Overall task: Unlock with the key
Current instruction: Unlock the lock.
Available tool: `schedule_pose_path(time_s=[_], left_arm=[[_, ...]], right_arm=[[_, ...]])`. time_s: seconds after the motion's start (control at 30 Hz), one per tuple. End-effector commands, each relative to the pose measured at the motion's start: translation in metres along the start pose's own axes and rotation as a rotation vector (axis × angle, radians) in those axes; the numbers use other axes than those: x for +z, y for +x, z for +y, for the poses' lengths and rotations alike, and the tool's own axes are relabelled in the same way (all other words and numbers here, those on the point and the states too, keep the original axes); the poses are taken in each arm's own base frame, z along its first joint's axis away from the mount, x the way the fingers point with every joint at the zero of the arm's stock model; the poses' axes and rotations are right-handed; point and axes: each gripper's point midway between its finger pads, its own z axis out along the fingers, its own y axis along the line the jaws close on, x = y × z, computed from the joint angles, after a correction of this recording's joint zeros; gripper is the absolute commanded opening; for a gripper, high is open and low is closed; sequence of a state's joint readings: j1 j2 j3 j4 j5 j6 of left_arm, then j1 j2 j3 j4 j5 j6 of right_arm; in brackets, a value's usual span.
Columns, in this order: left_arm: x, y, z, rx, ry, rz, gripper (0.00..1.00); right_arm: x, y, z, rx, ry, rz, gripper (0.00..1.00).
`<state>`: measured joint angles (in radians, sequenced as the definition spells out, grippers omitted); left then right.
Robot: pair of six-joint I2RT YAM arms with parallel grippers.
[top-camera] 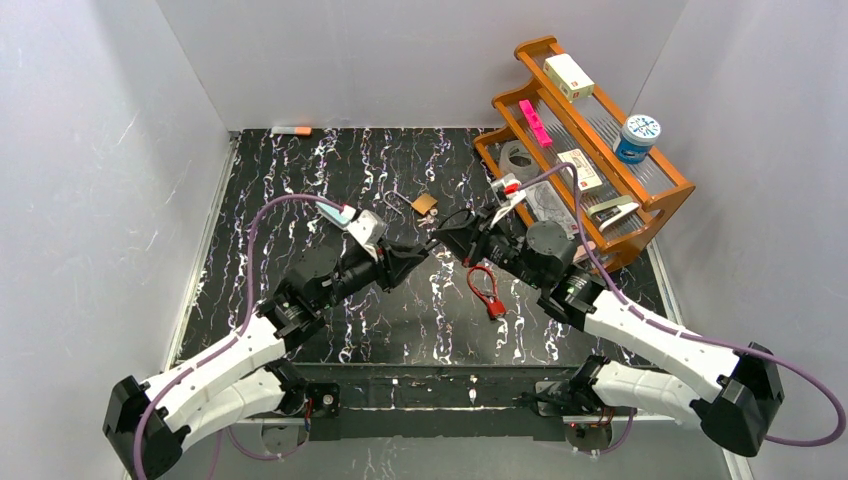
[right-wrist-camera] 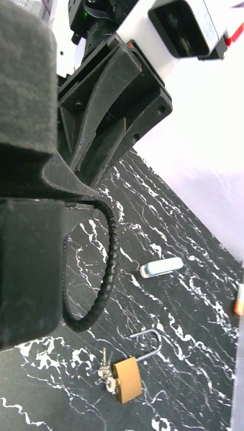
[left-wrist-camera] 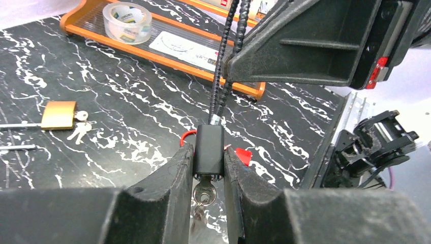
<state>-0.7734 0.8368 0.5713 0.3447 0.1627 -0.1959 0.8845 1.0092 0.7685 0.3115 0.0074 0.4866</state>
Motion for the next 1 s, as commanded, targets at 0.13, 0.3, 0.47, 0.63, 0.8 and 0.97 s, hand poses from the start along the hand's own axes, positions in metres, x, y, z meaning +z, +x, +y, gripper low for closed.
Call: schedule_pose_path(time_s=[0.13, 0.3, 0.47, 0.63, 0.8, 0.97], left_arm=[[0.003, -0.011, 0.015, -0.163, -0.103, -0.065, 0.0], [-0.004, -0.04, 0.0, -0.208, -0.022, -0.213, 0.0], [-0.011, -0.055, 0.005, -0.219, -0.046, -0.307, 0.0], [-0.016, -0.069, 0.022, -0.248, -0.13, -0.414, 0.0], [-0.005, -0.056, 0.016, -0.227, -0.093, -0.343, 0.01], [0.006, -0.02, 0.009, -0.219, -0.073, -0.123, 0.34]], right_arm=[[-0.009, -0.05, -0.02, 0.046, 0.115, -0.215, 0.01], [-0.001, -0.019, -0.046, 0.119, 0.231, -0.128, 0.01], [0.007, -0.006, -0.046, 0.118, 0.232, -0.059, 0.01], [0.011, 0.017, -0.036, 0.125, 0.15, 0.024, 0.01], [0.009, 0.006, -0.025, 0.051, 0.091, 0.007, 0.01], [0.015, -0.019, -0.013, -0.056, 0.069, 0.004, 0.01]])
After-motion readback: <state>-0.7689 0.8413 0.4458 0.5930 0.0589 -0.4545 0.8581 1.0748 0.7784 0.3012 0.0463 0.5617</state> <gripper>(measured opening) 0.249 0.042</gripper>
